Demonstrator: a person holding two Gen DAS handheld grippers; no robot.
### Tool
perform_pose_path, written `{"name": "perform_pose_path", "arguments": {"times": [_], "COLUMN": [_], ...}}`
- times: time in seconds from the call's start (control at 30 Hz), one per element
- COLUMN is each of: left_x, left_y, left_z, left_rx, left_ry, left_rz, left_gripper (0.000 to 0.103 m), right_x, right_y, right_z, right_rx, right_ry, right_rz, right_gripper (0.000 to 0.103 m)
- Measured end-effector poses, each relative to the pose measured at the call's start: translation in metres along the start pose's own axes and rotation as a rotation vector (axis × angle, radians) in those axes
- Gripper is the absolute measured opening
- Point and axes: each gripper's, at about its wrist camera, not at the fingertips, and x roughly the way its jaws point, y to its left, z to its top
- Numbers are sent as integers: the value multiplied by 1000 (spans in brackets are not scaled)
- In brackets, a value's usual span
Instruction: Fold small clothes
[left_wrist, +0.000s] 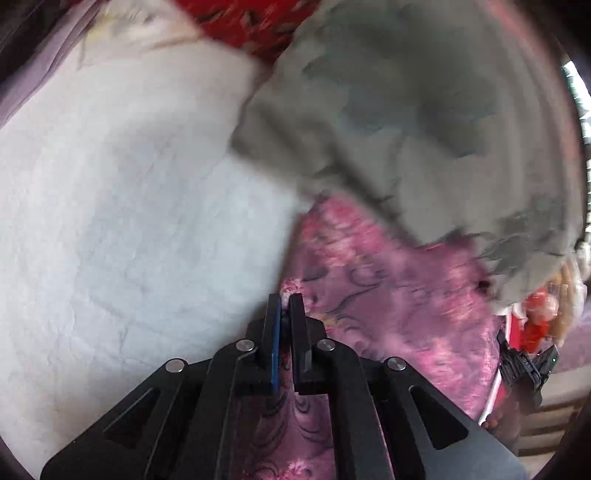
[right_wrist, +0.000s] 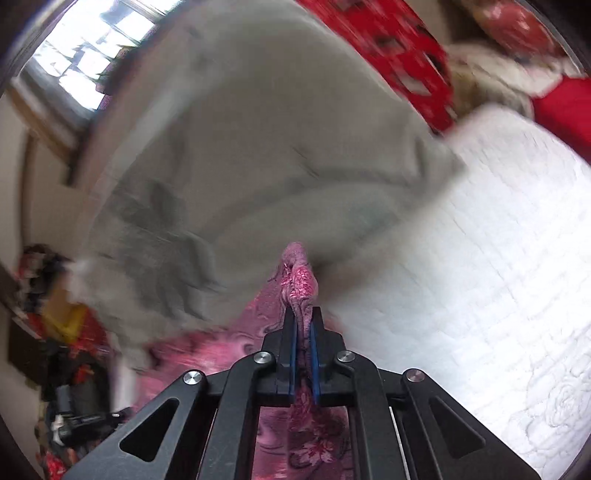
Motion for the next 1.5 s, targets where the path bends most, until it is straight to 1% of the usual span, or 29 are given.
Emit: {"name": "perform_pose_path", "arguments": {"times": [0.07, 0.1, 0.17, 0.23, 0.3, 0.33, 0.37, 0.4, 0.5, 0.57, 0.6, 0.67, 0.7, 0.73, 0.77, 0.83, 0.87, 0.93, 1.0, 1.1, 1.13, 1.17, 1.23, 1.27, 1.37, 1.4, 1.43, 1.47, 1.5], "left_x": [-8, -16, -36, -58, -78, -86, -94, -94, -90, -82, -79, -73, -71, -69, -70, -77, -80, -86, -84, -81, -82, -85, -96, -105, -120, -122, -122, -119, -113], "left_y": [6, 10, 16, 22, 32, 35, 42, 40, 43, 48, 49, 51, 52, 47, 47, 53, 52, 44, 45, 49, 51, 57, 67, 70, 63, 53, 43, 29, 11], "left_z": [-2, -4, -14, -34, -57, -68, -85, -93, -130, -146, -155, -161, -161, -160, -155, -152, -150, -148, -149, -155, -156, -159, -162, -160, -150, -145, -141, -136, -130], "left_rx": [-31, -37, -11, 30, 44, 44, 38, 27, -52, -114, -142, -187, -209, -222, -231, -264, -262, -210, -178, -152, -137, -127, -136, -139, -119, -99, -79, -50, -12], "left_ry": [-7, -6, -14, -19, -4, 0, -1, 4, 48, 78, 74, 63, 52, 41, 31, 18, 8, -11, -1, 16, 18, 16, 4, -16, -60, -69, -75, -78, -77], "left_rz": [-37, -58, -70, -93, -140, -156, -184, -200, -307, -375, -381, -375, -364, -340, -318, -321, -298, -209, -149, -72, -29, -18, -15, -35, -78, -101, -114, -119, -112], "left_gripper": [3, 3, 3, 7, 27, 32, 42, 47, 47, 47, 48, 47, 44, 33, 5, 5, 4, 3, 3, 3, 3, 3, 3, 3, 3, 3, 4, 8, 16], "right_x": [19, 14, -8, -29, -59, -68, -84, -90, -104, -104, -103, -102, -99, -101, -101, -106, -115, -134, -146, -134, -126, -116, -104, -105, -118, -121, -124, -124, -121], "right_y": [-7, -8, -8, -12, -22, -26, -35, -40, -60, -74, -72, -63, -58, -54, -51, -49, -47, -43, -43, -55, -61, -67, -68, -65, -50, -44, -36, -24, -15], "right_z": [-7, -9, -10, -17, -36, -43, -57, -65, -99, -118, -126, -138, -140, -140, -139, -133, -128, -121, -113, -112, -115, -119, -126, -126, -116, -112, -108, -103, -100], "right_rx": [12, 17, 32, 35, 28, 26, 21, 18, 61, 143, 157, 145, 139, 123, 112, 128, 129, 118, 99, 104, 96, 86, 67, 53, 47, 40, 28, 12, -2], "right_ry": [106, 81, 43, 58, 75, 84, 94, 99, 133, 170, 166, 149, 152, 142, 131, 110, 78, 7, -37, 2, 32, 70, 115, 109, 58, 37, 18, 4, -1], "right_rz": [-72, -58, -24, 11, 54, 58, 53, 50, 51, 95, 115, 131, 128, 102, 89, 121, 147, 184, 178, 104, 60, 11, -21, -33, -90, -65, -31, -8, 1], "right_gripper": [9, 13, 14, 17, 32, 41, 43, 43, 46, 45, 45, 45, 42, 22, 6, 6, 5, 4, 4, 3, 3, 4, 5, 11, 13, 15, 21, 27, 28]}}
